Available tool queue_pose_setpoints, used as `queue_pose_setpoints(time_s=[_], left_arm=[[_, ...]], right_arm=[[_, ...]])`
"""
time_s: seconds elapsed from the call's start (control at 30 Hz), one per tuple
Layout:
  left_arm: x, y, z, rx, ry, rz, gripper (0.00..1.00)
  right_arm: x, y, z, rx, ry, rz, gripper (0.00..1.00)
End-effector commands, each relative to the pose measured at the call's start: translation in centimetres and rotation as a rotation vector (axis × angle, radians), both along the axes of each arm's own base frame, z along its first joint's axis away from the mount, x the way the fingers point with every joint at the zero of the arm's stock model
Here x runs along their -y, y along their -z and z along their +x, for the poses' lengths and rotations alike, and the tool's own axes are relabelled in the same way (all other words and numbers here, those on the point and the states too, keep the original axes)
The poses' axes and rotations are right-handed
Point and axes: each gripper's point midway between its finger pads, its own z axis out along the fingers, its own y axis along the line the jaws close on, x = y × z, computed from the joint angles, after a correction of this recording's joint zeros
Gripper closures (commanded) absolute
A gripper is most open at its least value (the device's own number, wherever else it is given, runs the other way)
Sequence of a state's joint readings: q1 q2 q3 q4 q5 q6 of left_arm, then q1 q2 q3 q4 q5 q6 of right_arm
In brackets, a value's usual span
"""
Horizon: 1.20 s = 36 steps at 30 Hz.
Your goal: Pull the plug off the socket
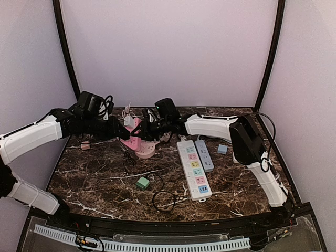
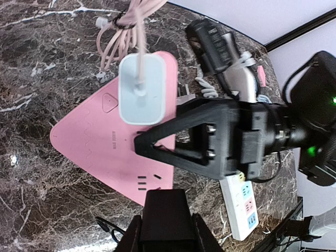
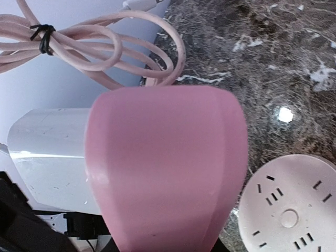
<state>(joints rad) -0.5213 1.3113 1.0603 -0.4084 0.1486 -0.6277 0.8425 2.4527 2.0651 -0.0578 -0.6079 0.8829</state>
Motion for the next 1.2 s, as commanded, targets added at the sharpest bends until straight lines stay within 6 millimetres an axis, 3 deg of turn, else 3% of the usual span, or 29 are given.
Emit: queue_pose_setpoints(time_s=[0.0, 0.1, 0.23, 0.43, 0.6, 0.7, 0.8, 0.93, 1.17], left_arm=[[1.2, -3.0, -0.5, 0.071, 0.043, -0.018, 1.00], [1.7, -2.7, -0.7, 0.059, 0.053, 0.017, 1.00], [-0.2, -2.2, -0.5, 0.045, -0.032, 0.096, 1.00], [-5.2, -2.1, -0.5, 0.025, -0.187, 0.243, 1.00], [-11.0, -2.0, 0.3, -0.019, -0.309, 0.337, 1.00], [-13.9, -0.8, 0.4, -0.085, -0.350, 0.435, 0.98], [-15.5, 0.7, 1.0, -0.140, -0.351, 0.509, 0.95], [-15.5, 3.1, 2.5, -0.206, -0.324, 0.546, 0.95], [-14.4, 6.6, 6.9, -0.271, -0.293, 0.559, 0.95]], right_arm=[[0.7, -0.4, 1.0, 0.062, 0.048, -0.022, 1.00], [0.7, -0.8, 0.9, 0.074, 0.042, -0.013, 1.00], [1.0, -2.0, 0.7, 0.104, 0.041, -0.008, 1.00], [2.1, -3.7, 0.9, 0.144, 0.055, -0.007, 1.00], [3.2, -4.7, 1.0, 0.173, 0.065, -0.015, 1.00], [3.7, -5.1, 1.0, 0.182, 0.068, -0.021, 1.00], [4.2, -5.3, 0.9, 0.187, 0.069, -0.024, 1.00], [4.7, -5.5, 0.8, 0.189, 0.069, -0.026, 1.00], [5.6, -5.6, 0.6, 0.191, 0.066, -0.035, 1.00]])
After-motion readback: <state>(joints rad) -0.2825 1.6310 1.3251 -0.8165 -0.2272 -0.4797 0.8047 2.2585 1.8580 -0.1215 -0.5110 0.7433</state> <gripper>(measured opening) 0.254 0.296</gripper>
